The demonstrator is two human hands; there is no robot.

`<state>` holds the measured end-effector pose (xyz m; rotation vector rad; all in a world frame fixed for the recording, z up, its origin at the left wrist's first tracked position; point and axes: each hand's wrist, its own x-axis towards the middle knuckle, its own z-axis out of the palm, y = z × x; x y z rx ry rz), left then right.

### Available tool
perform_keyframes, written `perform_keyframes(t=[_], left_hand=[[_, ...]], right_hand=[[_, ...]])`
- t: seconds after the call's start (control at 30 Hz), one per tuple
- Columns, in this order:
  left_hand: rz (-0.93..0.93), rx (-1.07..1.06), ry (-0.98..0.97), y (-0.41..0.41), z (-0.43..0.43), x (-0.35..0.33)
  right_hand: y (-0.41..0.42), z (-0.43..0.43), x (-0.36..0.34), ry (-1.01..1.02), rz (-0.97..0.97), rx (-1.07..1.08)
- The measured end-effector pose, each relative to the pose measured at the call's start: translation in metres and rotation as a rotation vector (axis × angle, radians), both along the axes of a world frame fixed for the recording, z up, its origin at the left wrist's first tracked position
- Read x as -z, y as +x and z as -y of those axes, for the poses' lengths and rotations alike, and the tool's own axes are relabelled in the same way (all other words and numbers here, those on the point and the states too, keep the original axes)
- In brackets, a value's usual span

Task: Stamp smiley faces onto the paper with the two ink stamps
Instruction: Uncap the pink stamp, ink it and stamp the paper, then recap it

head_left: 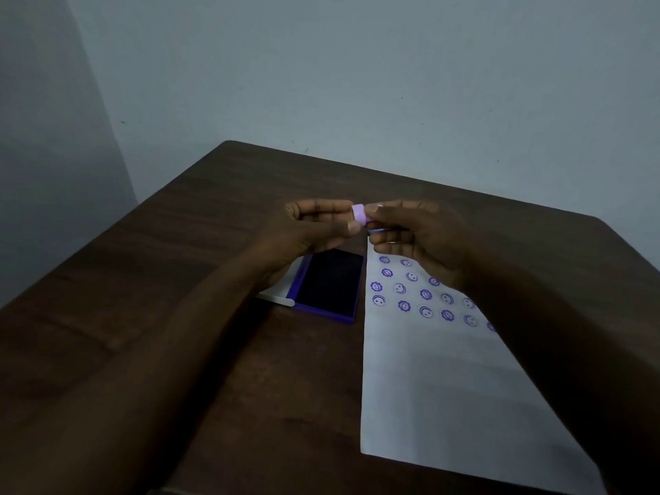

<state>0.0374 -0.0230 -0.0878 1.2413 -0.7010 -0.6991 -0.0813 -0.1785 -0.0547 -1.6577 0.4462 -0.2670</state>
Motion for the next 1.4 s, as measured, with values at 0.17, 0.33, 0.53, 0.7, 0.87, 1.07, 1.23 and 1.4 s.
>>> perform_keyframes(t=[0.17,0.33,0.53,0.7,0.87,1.07,1.23,1.4], left_hand=[[-0.032,0.009,-0.006,-0.002,-0.001,0.0],[-0.192,0.021,-0.069,0.008,-0.008,-0.009],[-0.26,-0.062,-0.103,0.022,-0.012,-0.008],[-0.318,-0.05,-0.15,0.022,-0.012,-0.009],[-0.387,-0.042,-0.206,0.022,-0.015,-0.01],[-0.407,-0.032,-0.216,0.023,-0.014,-0.009],[-0.406,-0.018,-0.212,0.024,-0.013,-0.008],[-0.409,-0.012,-0.214,0.024,-0.012,-0.007]], right_hand=[[-0.005,-0.002,0.006,0.002,0.029,-0.064],[-0.009,-0.003,0.004,0.065,0.189,-0.052],[-0.012,-0.029,0.012,-0.756,-0.111,-0.104],[-0.002,-0.04,0.018,-0.958,-0.141,-0.178],[0.007,-0.048,0.012,-1.001,-0.219,-0.236],[0.012,-0.052,0.011,-1.052,-0.273,-0.26],[0.007,-0.051,0.018,-1.079,-0.233,-0.24],[0.007,-0.05,0.019,-1.085,-0.232,-0.249]])
